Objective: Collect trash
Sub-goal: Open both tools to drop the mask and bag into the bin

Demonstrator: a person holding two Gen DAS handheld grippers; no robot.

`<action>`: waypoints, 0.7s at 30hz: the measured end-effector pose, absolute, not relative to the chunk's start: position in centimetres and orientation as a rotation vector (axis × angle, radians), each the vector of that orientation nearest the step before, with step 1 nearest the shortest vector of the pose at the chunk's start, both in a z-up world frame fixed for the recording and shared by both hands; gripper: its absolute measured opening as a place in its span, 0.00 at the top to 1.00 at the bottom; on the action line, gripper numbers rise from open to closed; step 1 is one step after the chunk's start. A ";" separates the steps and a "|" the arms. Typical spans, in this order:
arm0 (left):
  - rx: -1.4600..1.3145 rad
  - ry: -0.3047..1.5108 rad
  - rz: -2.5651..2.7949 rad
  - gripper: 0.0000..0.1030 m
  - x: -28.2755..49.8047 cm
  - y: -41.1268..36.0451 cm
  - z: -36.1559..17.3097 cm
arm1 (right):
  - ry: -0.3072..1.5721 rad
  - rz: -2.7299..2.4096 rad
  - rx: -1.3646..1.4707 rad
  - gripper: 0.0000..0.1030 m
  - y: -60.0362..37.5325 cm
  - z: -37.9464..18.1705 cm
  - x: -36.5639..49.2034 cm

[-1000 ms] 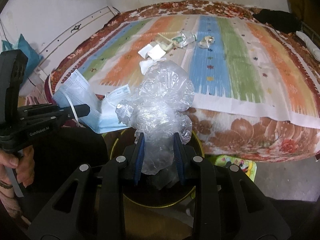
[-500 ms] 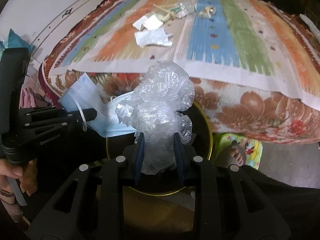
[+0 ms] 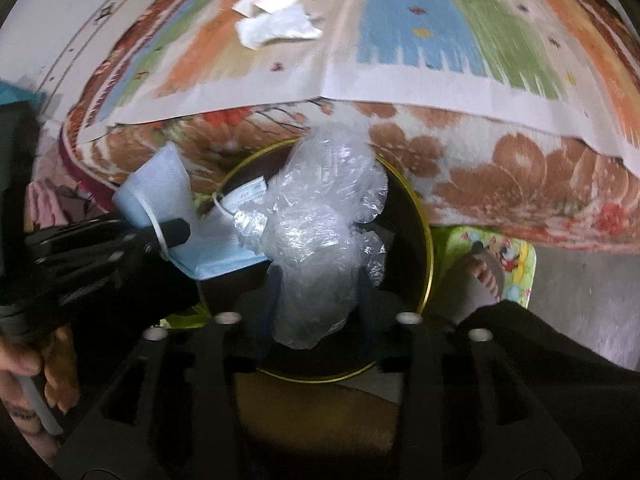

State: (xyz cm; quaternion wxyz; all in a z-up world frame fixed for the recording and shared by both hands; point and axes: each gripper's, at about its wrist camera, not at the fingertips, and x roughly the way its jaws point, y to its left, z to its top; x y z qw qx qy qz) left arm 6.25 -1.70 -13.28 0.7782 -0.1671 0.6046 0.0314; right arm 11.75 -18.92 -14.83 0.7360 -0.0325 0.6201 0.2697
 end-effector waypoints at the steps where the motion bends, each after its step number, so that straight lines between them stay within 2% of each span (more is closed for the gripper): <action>1: -0.368 1.301 0.074 0.36 6.3 -1.5 -13.2 | 1.366 0.593 -0.067 0.52 -18.9 -14.9 11.8; 4: -0.402 1.286 0.092 0.36 6.3 -0.8 -12.8 | 1.361 0.598 -0.063 0.44 -18.9 -14.9 11.8; 9: -0.408 1.256 0.109 0.36 6.5 -0.2 -11.8 | 1.335 0.605 -0.025 0.42 -19.2 -14.2 12.2; 13: -0.414 1.198 0.086 0.36 7.0 0.6 -9.3 | 1.274 0.632 -0.030 0.35 -18.8 -12.9 12.2; 16: -0.358 1.154 0.098 0.36 8.0 1.2 -7.2 | 1.253 0.645 -0.055 0.35 -18.0 -12.6 12.5; 21: -0.329 1.156 0.114 0.36 9.2 1.4 -6.8 | 1.148 0.626 -0.138 0.35 -16.6 -11.3 13.0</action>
